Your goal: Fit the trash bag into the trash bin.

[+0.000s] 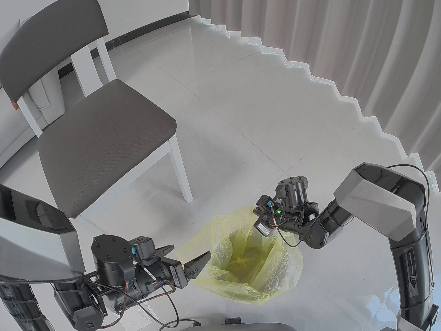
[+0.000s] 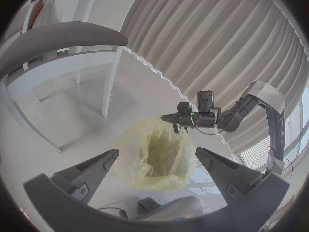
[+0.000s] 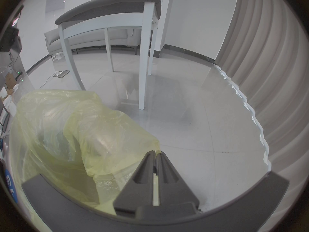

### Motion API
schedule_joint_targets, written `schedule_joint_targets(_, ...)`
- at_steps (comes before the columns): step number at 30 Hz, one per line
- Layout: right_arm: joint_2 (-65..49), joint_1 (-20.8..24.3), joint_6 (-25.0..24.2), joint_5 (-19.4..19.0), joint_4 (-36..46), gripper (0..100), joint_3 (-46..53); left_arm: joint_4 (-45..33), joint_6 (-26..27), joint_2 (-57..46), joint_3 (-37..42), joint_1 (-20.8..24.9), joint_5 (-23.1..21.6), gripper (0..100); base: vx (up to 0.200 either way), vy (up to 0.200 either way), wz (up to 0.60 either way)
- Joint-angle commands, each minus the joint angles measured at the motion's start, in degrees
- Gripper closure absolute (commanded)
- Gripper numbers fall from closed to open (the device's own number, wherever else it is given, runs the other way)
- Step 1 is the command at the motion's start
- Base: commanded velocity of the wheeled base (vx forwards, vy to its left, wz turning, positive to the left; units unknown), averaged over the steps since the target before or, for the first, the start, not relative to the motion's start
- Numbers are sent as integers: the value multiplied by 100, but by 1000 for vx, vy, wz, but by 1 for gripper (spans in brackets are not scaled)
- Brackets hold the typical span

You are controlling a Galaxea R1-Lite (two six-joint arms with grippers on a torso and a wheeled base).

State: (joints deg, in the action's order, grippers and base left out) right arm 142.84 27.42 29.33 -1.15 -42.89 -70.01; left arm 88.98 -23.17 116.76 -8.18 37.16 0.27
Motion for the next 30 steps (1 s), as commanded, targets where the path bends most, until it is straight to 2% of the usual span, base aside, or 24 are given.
schedule_joint_targets(1, -160, 1, 2, 0, -9, 100, 207, 102, 41, 330, -351, -42, -36, 0, 0, 0, 0)
schedule_joint_targets(4, -309, 1, -6, 0, -36, 100, 409, 102, 67, 567, -518, -51, -159, 0, 0, 0, 0)
schedule_joint_targets(5, -379, 1, -15, 0, -106, 0, 506, 102, 85, 629, -553, -51, -185, 0, 0, 0, 0)
schedule_joint_targets(11, -863, -43, -85, 53, -624, 0, 1112, 58, 278, 910, -738, -174, -203, 0, 0, 0, 0)
schedule_joint_targets(18, -1469, -17, -736, 194, -686, 0, 1684, -364, 401, 1024, -1072, -314, -211, 0, 0, 0, 0)
schedule_joint_targets(20, -1759, -26, -1237, 238, -554, 0, 1807, -619, 463, 963, -1203, -402, -203, 0, 0, 0, 0)
schedule_joint_targets(22, -1777, -26, -1263, 238, -545, 0, 1816, -636, 472, 963, -1212, -411, -211, 0, 0, 0, 0)
schedule_joint_targets(23, -2067, -52, -1782, 273, -18, 0, 1903, -909, 700, 927, -1247, -516, -203, 0, 0, 0, 0)
schedule_joint_targets(25, -2225, -43, -2195, 352, 501, 0, 1921, -1005, 806, 857, -1230, -569, -194, 0, 0, 0, 0)
schedule_joint_targets(28, -2251, 18, -2669, 510, 1037, 0, 1859, -1040, 823, 752, -1186, -578, -176, 0, 0, 0, 0)
schedule_joint_targets(30, -2216, 80, -2757, 589, 1151, 0, 1842, -1032, 823, 672, -1133, -587, -159, 0, 0, 0, 0)
